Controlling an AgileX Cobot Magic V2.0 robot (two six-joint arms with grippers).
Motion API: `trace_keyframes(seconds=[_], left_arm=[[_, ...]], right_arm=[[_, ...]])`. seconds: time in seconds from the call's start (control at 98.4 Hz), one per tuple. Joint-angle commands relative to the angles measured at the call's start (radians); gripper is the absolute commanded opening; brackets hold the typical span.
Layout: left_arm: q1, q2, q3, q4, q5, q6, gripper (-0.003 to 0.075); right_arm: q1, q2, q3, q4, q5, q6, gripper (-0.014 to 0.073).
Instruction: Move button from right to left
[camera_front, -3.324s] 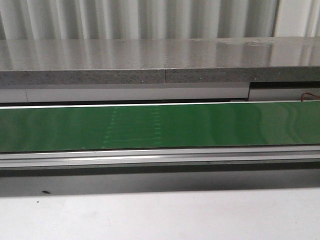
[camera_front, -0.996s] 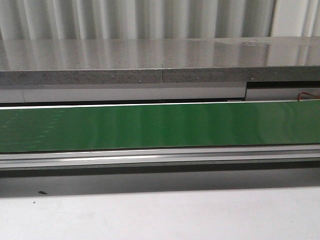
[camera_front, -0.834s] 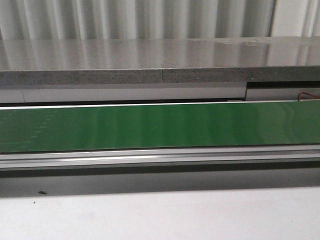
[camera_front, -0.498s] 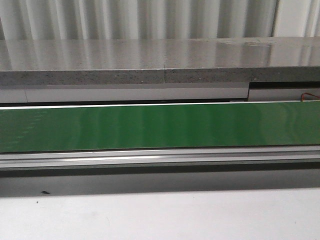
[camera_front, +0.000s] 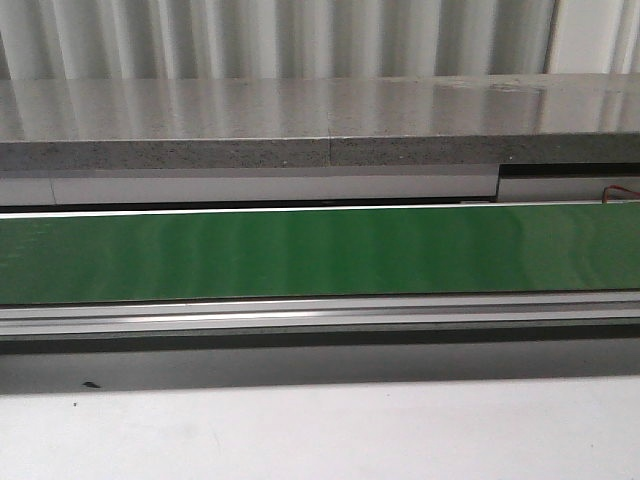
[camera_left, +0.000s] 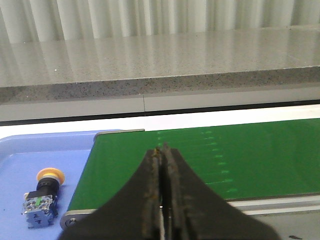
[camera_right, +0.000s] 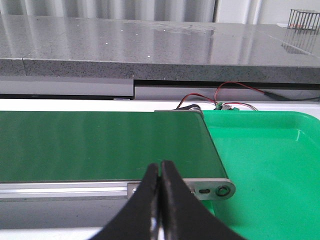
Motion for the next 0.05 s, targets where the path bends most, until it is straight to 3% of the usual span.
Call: trace_keyframes(seconds=[0.0,0.041], left_arm=[[0.004,-0.033,0.039,-0.01,-0.075,-0.008,-0.002],[0.004,-0.033,0.039,-0.01,-0.075,-0.008,-0.002]], right_arm=[[-0.007,-0.02,-0.02,-0.008,-0.079,-0.01,-0.006],[-0.007,-0.02,-0.02,-0.008,-0.079,-0.01,-0.006]])
